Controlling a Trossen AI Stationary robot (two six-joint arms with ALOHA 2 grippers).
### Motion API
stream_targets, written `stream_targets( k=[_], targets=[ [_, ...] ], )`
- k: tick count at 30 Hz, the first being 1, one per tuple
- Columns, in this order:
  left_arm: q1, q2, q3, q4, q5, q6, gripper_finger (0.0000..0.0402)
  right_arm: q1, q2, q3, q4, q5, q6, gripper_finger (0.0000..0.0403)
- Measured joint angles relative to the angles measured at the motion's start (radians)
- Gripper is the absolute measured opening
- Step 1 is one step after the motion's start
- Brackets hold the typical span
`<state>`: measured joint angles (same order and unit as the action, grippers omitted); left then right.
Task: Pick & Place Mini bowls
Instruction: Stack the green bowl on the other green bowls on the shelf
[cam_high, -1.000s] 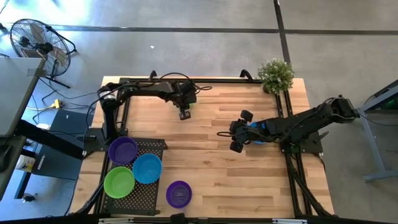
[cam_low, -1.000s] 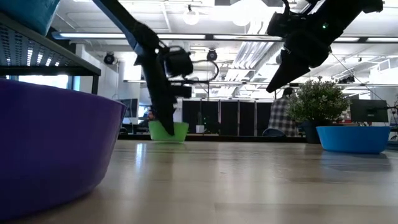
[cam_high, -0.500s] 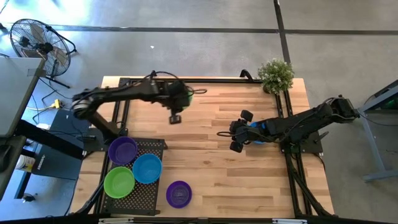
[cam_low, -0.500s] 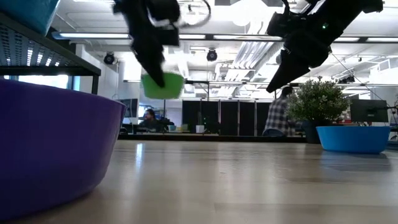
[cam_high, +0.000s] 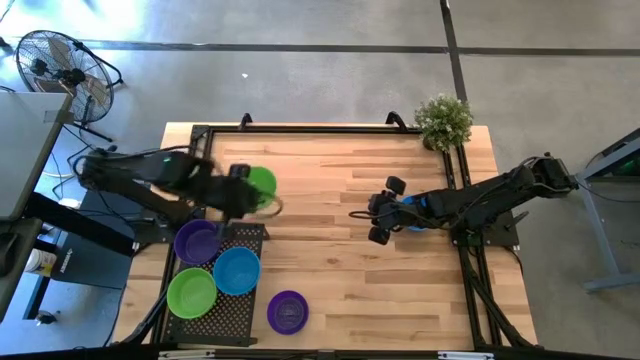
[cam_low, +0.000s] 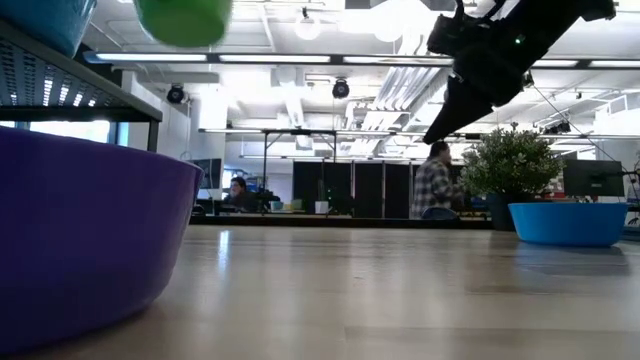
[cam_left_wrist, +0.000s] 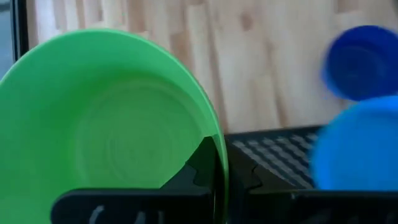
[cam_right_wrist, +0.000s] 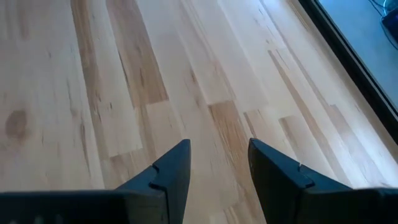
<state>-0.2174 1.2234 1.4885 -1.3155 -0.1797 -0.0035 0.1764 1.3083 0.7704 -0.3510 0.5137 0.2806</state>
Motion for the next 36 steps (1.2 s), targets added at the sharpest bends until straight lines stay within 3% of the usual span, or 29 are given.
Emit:
stream_targets(
  k=[9, 15, 21, 28, 36],
  targets=[
    [-0.409, 0.066, 0.227, -0.201, -0.085, -0.279, 0.0001, 0.000, 0.000, 0.000, 0.013, -0.007, -0.020, 0.0149],
    [-0.688, 0.121, 0.251, -0.244, -0.075, -0.542, 0.0001, 0.000, 0.000, 0.000, 0.013, -0.008, -0.020, 0.0149],
    [-0.895, 0.201, 0.251, -0.256, -0.092, -0.794, 0.0001, 0.000, 0.000, 0.000, 0.015, -0.006, -0.020, 0.0149],
    [-1.056, 0.292, 0.250, -0.236, -0.163, -0.958, 0.0001, 0.000, 0.000, 0.000, 0.022, -0.001, -0.021, 0.0149],
    [-1.092, 0.362, 0.250, -0.219, -0.201, -0.966, 0.0001, 0.000, 0.000, 0.000, 0.027, -0.001, -0.028, 0.0149]
  ],
)
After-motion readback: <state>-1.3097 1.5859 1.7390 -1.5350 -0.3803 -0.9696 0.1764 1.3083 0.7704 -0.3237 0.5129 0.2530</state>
